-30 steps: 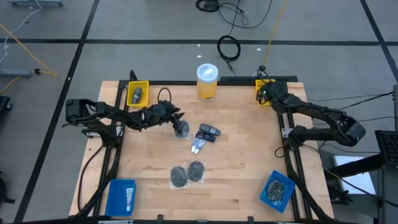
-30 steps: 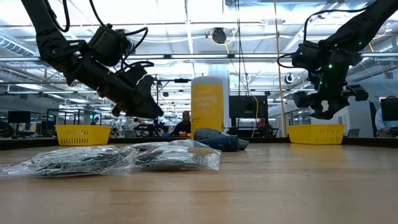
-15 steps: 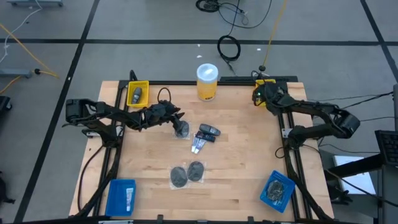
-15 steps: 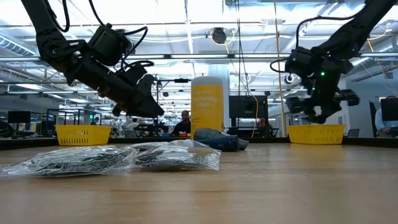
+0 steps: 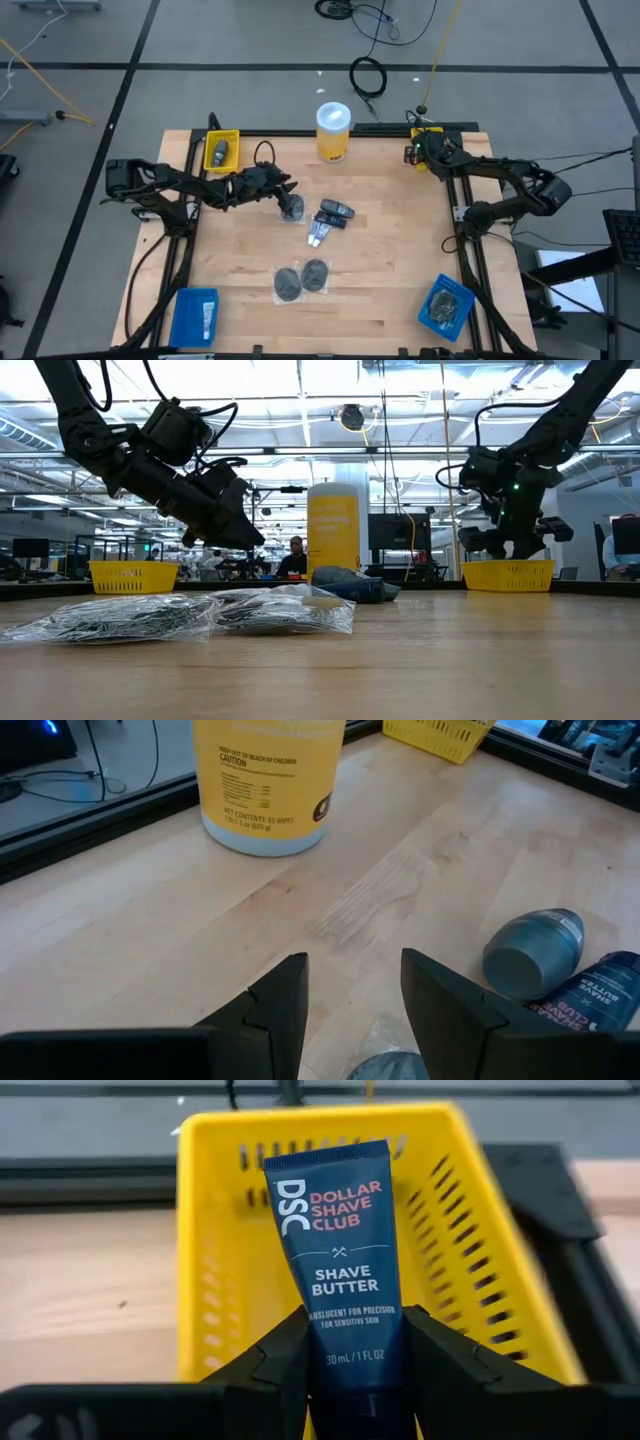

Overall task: Pick & Place Travel size toiletries
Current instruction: Put the blue shaving cream into the right yellow bin, then put the black hairbrush into the right blue bin

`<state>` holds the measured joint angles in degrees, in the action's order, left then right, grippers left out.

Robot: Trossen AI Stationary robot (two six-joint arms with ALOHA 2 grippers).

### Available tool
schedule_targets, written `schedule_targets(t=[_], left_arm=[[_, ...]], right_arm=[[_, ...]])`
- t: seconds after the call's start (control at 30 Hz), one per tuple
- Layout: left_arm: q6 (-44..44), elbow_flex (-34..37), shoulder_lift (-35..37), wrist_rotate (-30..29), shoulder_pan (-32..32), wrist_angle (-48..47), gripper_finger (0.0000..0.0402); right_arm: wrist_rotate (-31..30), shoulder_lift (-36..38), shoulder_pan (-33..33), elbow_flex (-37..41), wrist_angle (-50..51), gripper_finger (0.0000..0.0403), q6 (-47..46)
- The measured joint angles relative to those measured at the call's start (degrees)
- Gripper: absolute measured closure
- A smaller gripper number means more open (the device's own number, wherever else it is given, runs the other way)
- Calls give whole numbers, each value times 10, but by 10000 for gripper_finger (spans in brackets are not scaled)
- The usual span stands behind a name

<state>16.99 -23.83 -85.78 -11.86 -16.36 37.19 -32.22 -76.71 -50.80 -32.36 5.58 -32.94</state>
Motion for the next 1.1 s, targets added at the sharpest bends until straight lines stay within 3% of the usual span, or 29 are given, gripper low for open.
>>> schedule_targets(t=[0.17, 0.53, 0.73, 0.9, 1.1], left_arm=[[0, 0, 0, 0, 0, 0, 245], [0, 0, 0, 0, 0, 0, 245], [0, 0, 0, 0, 0, -1, 245], [0, 0, 0, 0, 0, -1, 245], [0, 0, 0, 0, 0, -1, 245]], right_arm=[[25, 0, -10, 0, 0, 268, 7], [23, 1, -9, 0, -4, 203, 15], [22, 53, 12, 0, -33, 200, 54], [21, 126, 74, 0, -81, 212, 100], [37, 153, 228, 0, -166, 224, 155]])
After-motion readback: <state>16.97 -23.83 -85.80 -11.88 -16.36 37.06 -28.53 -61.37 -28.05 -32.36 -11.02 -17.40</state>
